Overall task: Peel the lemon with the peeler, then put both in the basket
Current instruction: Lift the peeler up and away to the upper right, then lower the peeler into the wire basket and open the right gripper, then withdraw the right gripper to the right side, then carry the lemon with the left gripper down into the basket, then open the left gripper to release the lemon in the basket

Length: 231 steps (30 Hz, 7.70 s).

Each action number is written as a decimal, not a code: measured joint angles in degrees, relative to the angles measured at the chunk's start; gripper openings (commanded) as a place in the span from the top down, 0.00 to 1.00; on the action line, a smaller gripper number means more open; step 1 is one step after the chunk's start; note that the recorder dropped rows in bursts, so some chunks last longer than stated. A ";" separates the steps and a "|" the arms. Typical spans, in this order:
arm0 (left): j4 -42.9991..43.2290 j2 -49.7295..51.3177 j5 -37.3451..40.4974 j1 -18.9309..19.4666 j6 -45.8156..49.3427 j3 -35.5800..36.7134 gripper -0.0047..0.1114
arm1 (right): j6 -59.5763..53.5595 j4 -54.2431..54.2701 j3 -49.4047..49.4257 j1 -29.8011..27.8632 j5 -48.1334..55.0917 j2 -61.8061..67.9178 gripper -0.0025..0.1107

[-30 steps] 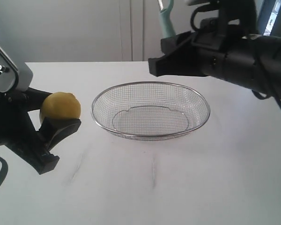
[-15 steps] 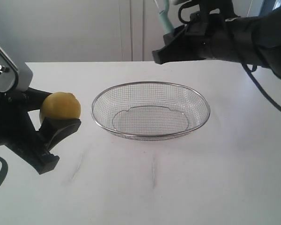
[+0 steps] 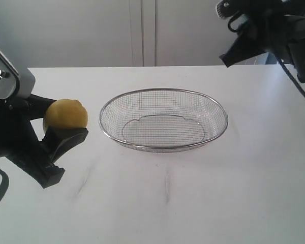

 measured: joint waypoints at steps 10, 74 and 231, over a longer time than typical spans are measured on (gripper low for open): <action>0.00 0.00 -0.03 0.00 -0.55 0.00 0.96 | -16.93 29.27 -0.28 2.60 -14.89 0.25 0.98; 0.00 0.00 -0.88 0.00 -2.21 0.00 0.96 | 78.74 -57.20 -13.17 3.38 52.72 21.91 0.58; 12.65 54.36 40.68 0.00 -20.60 -60.84 0.96 | 97.75 -63.60 -0.82 3.38 86.62 -18.87 0.98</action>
